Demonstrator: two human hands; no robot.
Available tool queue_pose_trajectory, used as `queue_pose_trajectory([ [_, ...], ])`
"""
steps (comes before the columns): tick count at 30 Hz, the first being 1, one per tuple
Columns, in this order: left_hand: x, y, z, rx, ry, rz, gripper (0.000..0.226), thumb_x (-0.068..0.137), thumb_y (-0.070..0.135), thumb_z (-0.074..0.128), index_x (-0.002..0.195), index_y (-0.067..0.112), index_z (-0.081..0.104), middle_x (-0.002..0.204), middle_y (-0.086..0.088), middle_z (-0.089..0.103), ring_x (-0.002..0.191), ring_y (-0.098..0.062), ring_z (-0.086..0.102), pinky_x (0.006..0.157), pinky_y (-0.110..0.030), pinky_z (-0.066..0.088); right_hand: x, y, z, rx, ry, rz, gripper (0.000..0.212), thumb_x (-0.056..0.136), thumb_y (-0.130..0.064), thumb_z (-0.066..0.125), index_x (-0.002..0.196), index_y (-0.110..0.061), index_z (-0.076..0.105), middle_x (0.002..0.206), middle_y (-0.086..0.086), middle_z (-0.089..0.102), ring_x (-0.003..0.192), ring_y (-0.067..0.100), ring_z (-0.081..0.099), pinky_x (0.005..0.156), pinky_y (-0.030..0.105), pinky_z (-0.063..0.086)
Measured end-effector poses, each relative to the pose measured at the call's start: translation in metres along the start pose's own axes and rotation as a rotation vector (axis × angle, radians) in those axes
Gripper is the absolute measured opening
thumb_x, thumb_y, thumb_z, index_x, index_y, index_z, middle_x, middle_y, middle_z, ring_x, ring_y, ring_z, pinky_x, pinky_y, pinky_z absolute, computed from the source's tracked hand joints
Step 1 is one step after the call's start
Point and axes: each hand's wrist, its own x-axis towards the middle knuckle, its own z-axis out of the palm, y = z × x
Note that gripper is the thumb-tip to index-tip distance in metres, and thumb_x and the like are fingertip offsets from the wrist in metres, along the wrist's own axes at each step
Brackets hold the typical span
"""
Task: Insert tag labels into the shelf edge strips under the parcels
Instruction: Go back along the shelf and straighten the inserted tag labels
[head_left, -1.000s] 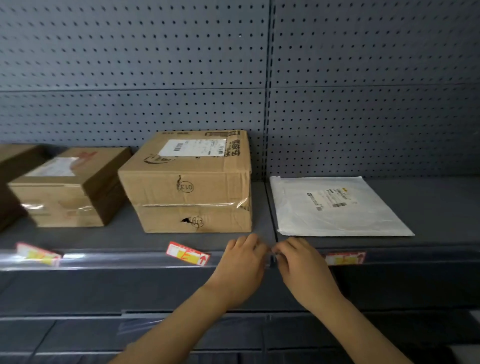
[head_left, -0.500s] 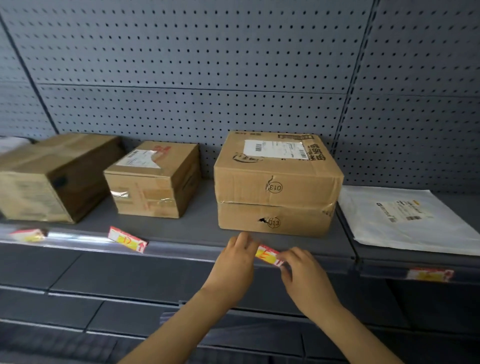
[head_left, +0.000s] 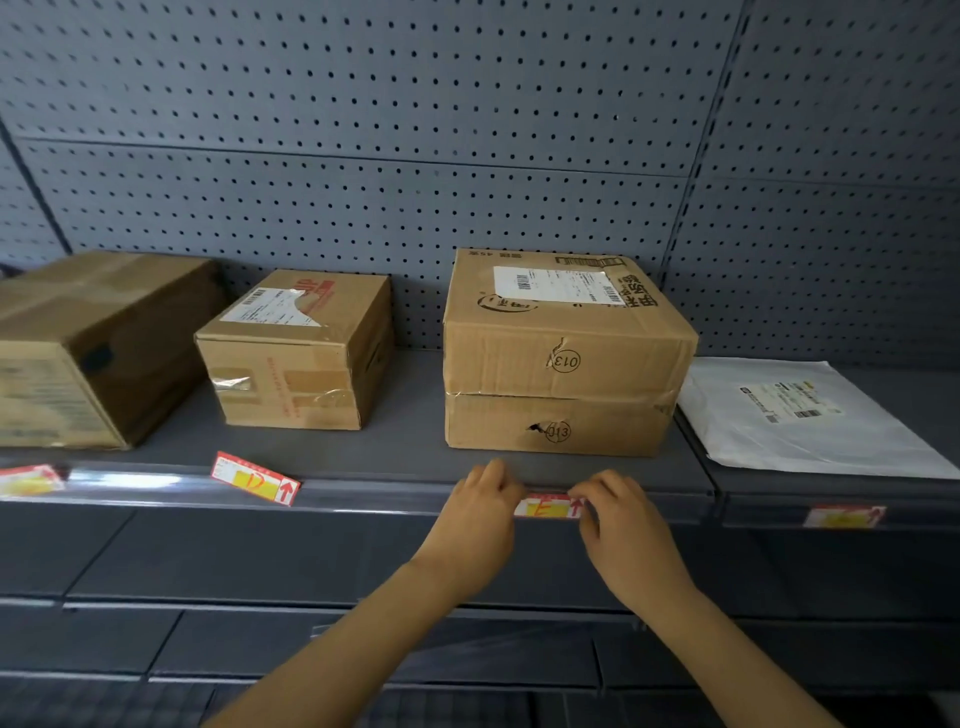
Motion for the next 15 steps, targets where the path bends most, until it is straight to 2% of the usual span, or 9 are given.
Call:
queue_pose_trajectory([
  [3, -0.002, 0.003, 0.003, 0.01, -0.042, -0.038, 0.04, 0.088, 0.0, 0.051, 0.126, 0.012, 0.053, 0.12, -0.007, 0.046, 0.101, -0.021, 0.044, 0.088, -0.031, 0.043, 0.002, 0.002, -0.001, -0.038, -0.021, -0.048, 0.022, 0.077, -0.002, 0.067, 0.097, -0.012, 0.065, 0.093, 0.003, 0.059, 0.085, 0.022, 0.056, 0.065, 0.033, 0.049],
  [8, 0.001, 0.002, -0.004, 0.037, -0.052, -0.028, 0.036, 0.091, 0.005, 0.049, 0.125, 0.013, 0.055, 0.117, -0.007, 0.047, 0.098, -0.021, 0.045, 0.083, -0.027, 0.038, 0.006, -0.003, 0.003, -0.108, -0.032, -0.108, 0.019, 0.073, -0.001, 0.07, 0.089, -0.01, 0.065, 0.086, 0.004, 0.058, 0.077, 0.023, 0.055, 0.057, 0.037, 0.05],
  [15, -0.004, 0.001, -0.01, 0.007, 0.007, -0.024, 0.03, 0.09, 0.009, 0.052, 0.118, 0.013, 0.059, 0.108, -0.009, 0.054, 0.094, -0.025, 0.051, 0.082, -0.034, 0.042, 0.008, -0.005, -0.004, -0.194, -0.079, -0.076, 0.024, 0.061, 0.003, 0.075, 0.079, -0.013, 0.069, 0.076, 0.004, 0.058, 0.064, 0.026, 0.053, 0.053, 0.035, 0.044],
])
